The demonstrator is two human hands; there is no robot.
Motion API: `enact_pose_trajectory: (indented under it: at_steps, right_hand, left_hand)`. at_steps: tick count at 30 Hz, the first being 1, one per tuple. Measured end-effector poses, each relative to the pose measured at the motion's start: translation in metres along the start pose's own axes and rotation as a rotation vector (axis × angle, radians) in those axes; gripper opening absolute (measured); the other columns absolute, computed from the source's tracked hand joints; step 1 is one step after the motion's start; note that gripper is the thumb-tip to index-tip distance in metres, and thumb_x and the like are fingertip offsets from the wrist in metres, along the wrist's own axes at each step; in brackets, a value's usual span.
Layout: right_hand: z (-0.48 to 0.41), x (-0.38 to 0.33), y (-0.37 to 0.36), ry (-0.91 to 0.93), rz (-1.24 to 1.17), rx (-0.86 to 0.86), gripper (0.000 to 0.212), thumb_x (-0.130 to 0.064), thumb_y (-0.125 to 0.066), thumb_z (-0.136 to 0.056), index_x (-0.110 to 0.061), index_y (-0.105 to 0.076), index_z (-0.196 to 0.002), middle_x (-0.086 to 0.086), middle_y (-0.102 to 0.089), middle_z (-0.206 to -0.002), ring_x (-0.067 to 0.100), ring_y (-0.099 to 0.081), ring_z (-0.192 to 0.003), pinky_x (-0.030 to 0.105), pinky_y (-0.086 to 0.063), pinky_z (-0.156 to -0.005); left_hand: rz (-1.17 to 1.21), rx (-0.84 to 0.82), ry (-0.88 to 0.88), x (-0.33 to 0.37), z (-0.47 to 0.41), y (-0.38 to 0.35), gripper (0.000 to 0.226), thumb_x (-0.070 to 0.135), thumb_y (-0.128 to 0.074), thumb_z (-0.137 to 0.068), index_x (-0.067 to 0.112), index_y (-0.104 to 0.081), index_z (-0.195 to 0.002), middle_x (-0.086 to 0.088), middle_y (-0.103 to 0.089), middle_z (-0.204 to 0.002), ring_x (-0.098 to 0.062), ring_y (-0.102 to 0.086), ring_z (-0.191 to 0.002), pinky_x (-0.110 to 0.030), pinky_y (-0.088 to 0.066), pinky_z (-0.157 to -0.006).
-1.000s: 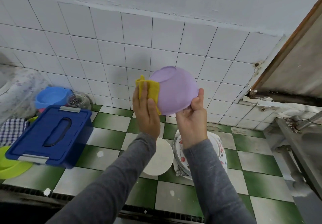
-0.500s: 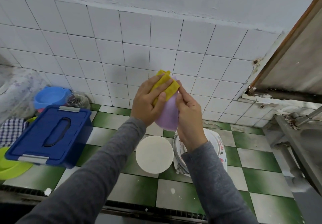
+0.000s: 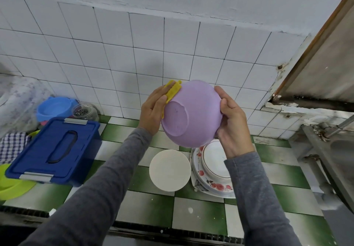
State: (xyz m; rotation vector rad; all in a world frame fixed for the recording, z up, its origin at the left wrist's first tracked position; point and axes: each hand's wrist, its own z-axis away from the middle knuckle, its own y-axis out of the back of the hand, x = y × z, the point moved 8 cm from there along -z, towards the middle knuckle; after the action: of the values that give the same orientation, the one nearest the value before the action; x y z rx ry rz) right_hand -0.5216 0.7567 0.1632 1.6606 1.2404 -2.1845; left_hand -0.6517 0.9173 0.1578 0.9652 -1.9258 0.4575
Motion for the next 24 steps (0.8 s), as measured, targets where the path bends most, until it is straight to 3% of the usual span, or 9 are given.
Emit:
enact_pose_trajectory:
  at_steps: [3, 6, 7, 9, 11, 13, 17, 20, 24]
  right_hand:
    - [0.0, 0.006, 0.006, -0.044, -0.16, 0.021, 0.023, -0.011, -0.048, -0.102, -0.019, -0.067, -0.114, -0.003, -0.074, -0.112, 0.018, -0.067, -0.102, 0.043, -0.053, -0.094]
    - [-0.003, 0.013, 0.012, -0.074, -0.354, 0.066, 0.025, -0.008, -0.049, -0.101, -0.019, -0.066, -0.116, -0.002, -0.074, -0.113, 0.016, -0.071, -0.095, 0.043, -0.057, -0.089]
    - [-0.003, 0.015, 0.014, -0.083, -0.419, 0.085, 0.026, -0.006, -0.048, -0.101, -0.018, -0.066, -0.115, -0.002, -0.074, -0.112, 0.015, -0.072, -0.093, 0.042, -0.058, -0.087]
    - [-0.006, 0.018, 0.018, -0.094, -0.477, 0.122, 0.027, -0.004, -0.046, -0.102, -0.018, -0.066, -0.114, -0.003, -0.076, -0.106, 0.013, -0.073, -0.087, 0.04, -0.062, -0.081]
    - [-0.008, 0.019, 0.023, -0.083, -0.4, 0.149, 0.027, -0.006, -0.045, -0.103, -0.019, -0.066, -0.114, -0.006, -0.076, -0.106, 0.013, -0.072, -0.091, 0.041, -0.06, -0.086]
    - [-0.01, 0.018, 0.031, -0.05, -0.251, 0.216, 0.028, -0.008, -0.044, -0.105, -0.022, -0.067, -0.113, -0.006, -0.074, -0.109, 0.015, -0.068, -0.099, 0.045, -0.055, -0.095]
    - [-0.003, 0.015, 0.036, 0.06, -0.091, 0.367, 0.035, -0.006, -0.042, -0.1, -0.027, -0.068, -0.11, -0.002, -0.072, -0.114, 0.017, -0.065, -0.093, 0.036, -0.053, -0.083]
    - [0.001, 0.018, 0.031, 0.139, 0.046, 0.36, 0.027, -0.029, -0.049, -0.094, -0.024, -0.061, -0.118, -0.006, -0.062, -0.129, 0.015, -0.061, -0.112, 0.039, -0.05, -0.098]
    - [0.009, 0.014, 0.026, 0.244, 0.428, 0.34, 0.071, -0.061, -0.05, -0.078, -0.023, -0.045, -0.138, -0.005, -0.04, -0.147, 0.013, -0.043, -0.135, 0.044, -0.039, -0.113]
  left_hand:
    - [0.08, 0.036, 0.078, -0.005, 0.003, 0.0, 0.041, 0.029, -0.04, -0.099, 0.02, -0.058, -0.136, 0.0, -0.056, -0.143, -0.02, -0.047, -0.137, -0.049, -0.033, -0.117]
    - [0.122, 0.055, 0.133, -0.011, 0.008, -0.003, 0.044, 0.03, -0.037, -0.102, 0.018, -0.049, -0.144, 0.003, -0.051, -0.148, -0.018, -0.045, -0.139, -0.053, -0.035, -0.115]
    - [0.116, 0.059, 0.149, -0.013, 0.01, -0.004, 0.045, 0.031, -0.036, -0.103, 0.021, -0.046, -0.146, 0.006, -0.049, -0.15, -0.015, -0.043, -0.14, -0.051, -0.037, -0.115]
    - [0.117, 0.059, 0.177, -0.014, 0.012, -0.005, 0.044, 0.033, -0.034, -0.103, 0.029, -0.04, -0.147, 0.013, -0.045, -0.151, -0.007, -0.041, -0.14, -0.035, -0.04, -0.113]
    - [0.125, 0.043, 0.187, -0.014, 0.013, -0.007, 0.043, 0.033, -0.034, -0.102, 0.035, -0.039, -0.145, 0.015, -0.043, -0.15, -0.002, -0.04, -0.139, -0.023, -0.037, -0.111]
    - [0.102, 0.037, 0.176, -0.012, 0.014, -0.009, 0.04, 0.033, -0.037, -0.102, 0.04, -0.041, -0.142, 0.014, -0.044, -0.149, -0.004, -0.04, -0.139, -0.03, -0.034, -0.116]
    - [0.088, 0.057, 0.182, -0.009, 0.018, -0.015, 0.04, 0.031, -0.042, -0.101, 0.042, -0.045, -0.139, 0.015, -0.048, -0.142, -0.001, -0.045, -0.134, -0.035, -0.035, -0.117]
    - [0.064, 0.067, 0.167, -0.002, 0.016, -0.016, 0.039, 0.03, -0.045, -0.101, 0.042, -0.049, -0.137, 0.007, -0.049, -0.143, -0.004, -0.046, -0.133, -0.039, -0.037, -0.116]
    - [0.032, 0.071, 0.148, 0.001, 0.011, -0.016, 0.038, 0.029, -0.047, -0.101, 0.039, -0.051, -0.137, 0.001, -0.049, -0.144, -0.005, -0.048, -0.132, -0.039, -0.039, -0.114]
